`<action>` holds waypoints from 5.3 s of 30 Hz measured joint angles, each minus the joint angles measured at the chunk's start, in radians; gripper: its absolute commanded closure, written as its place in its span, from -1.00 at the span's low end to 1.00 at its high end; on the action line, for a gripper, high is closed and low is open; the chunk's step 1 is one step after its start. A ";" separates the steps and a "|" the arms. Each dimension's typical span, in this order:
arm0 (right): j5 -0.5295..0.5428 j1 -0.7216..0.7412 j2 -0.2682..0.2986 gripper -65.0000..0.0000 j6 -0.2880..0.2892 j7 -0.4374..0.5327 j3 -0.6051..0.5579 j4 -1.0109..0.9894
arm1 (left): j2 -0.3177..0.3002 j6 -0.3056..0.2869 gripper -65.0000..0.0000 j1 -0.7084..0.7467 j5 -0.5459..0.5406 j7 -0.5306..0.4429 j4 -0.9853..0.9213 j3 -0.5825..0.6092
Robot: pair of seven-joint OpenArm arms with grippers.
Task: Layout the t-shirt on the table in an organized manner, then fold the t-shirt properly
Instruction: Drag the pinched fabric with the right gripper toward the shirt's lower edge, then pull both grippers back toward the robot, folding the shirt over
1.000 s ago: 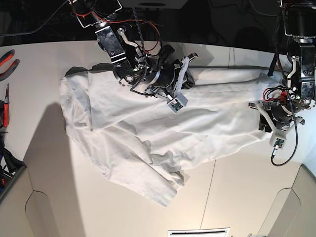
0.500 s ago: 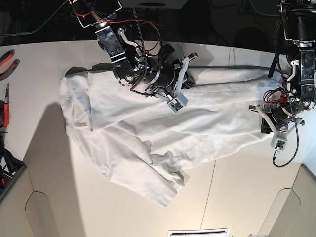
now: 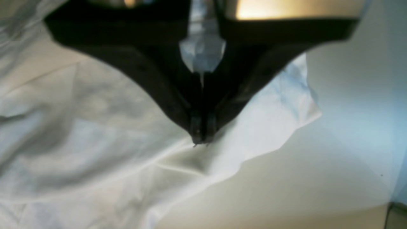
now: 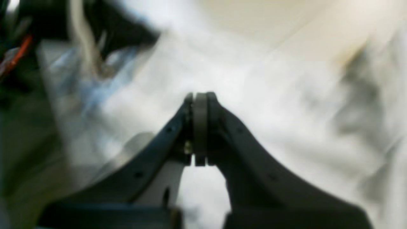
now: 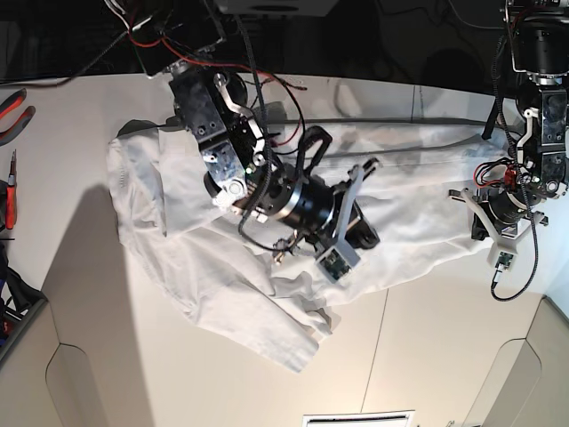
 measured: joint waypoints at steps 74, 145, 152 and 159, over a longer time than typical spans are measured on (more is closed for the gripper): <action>-0.243 0.319 0.066 1.00 -0.490 0.449 0.381 -0.821 | -0.023 0.145 0.64 -0.158 0.066 -0.175 -0.251 -0.003; -0.156 0.325 0.335 0.02 -0.364 0.523 0.614 -0.814 | 0.027 0.153 0.82 -0.490 0.117 -0.445 -0.649 0.193; -0.162 0.439 0.336 0.02 -0.309 0.525 0.614 -0.945 | 0.028 0.153 0.82 -0.490 0.116 -0.430 -0.649 0.193; -0.189 0.541 0.337 0.02 -0.235 0.553 0.614 -1.095 | 0.029 0.153 0.81 -0.489 0.117 -0.402 -0.648 0.194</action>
